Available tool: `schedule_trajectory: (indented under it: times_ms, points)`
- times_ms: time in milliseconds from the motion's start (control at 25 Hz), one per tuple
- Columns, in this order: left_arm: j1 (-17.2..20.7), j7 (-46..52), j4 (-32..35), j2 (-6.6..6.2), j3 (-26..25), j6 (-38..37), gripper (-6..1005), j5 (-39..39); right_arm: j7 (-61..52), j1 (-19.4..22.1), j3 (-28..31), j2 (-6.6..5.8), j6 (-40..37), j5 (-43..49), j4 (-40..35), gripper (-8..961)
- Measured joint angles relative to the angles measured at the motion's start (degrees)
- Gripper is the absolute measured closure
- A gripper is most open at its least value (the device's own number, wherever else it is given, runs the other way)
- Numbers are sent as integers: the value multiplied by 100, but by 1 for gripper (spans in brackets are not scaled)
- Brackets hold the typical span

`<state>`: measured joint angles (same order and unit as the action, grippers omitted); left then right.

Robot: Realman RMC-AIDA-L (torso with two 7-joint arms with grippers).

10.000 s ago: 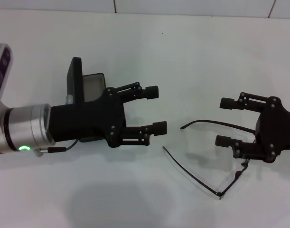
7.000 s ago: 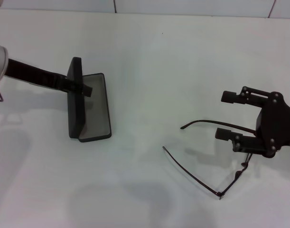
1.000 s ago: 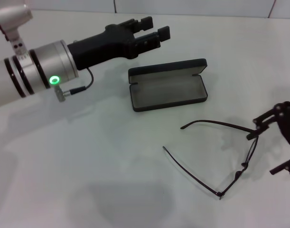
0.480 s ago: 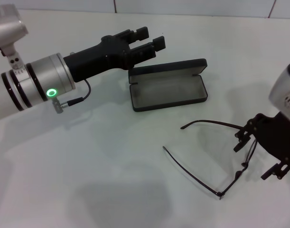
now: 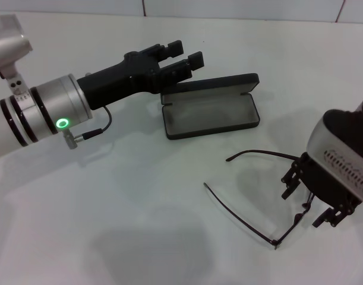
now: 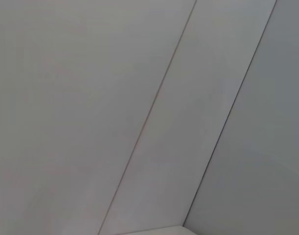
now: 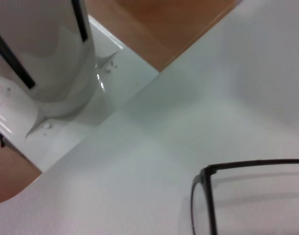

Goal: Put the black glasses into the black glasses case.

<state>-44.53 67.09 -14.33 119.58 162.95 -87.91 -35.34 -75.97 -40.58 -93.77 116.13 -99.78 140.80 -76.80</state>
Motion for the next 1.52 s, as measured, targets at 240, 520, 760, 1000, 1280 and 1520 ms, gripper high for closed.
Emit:
schedule_trajectory:
  times_ms: [240,520,760,1000,1280,1520]
  points:
    - [31,-10,0,3,0,0,297,38,-2,-114,-333,5,256,16,381,363]
    - [113,-53,0,4,0,0,298,50,-3,-143,-483,6,543,12,574,451]
    - [121,-55,0,-17,0,-66,299,54,-6,-109,-374,6,550,-67,585,718]
    - [113,-309,0,-31,0,-463,299,204,20,73,244,-10,149,-213,425,806]
    - [91,-459,-12,-122,3,-1473,300,325,835,1153,1541,-23,-92,-1250,-299,852]
    - [-228,-28,0,-318,9,-2260,301,754,2382,2256,1961,-2,380,-2884,35,853]
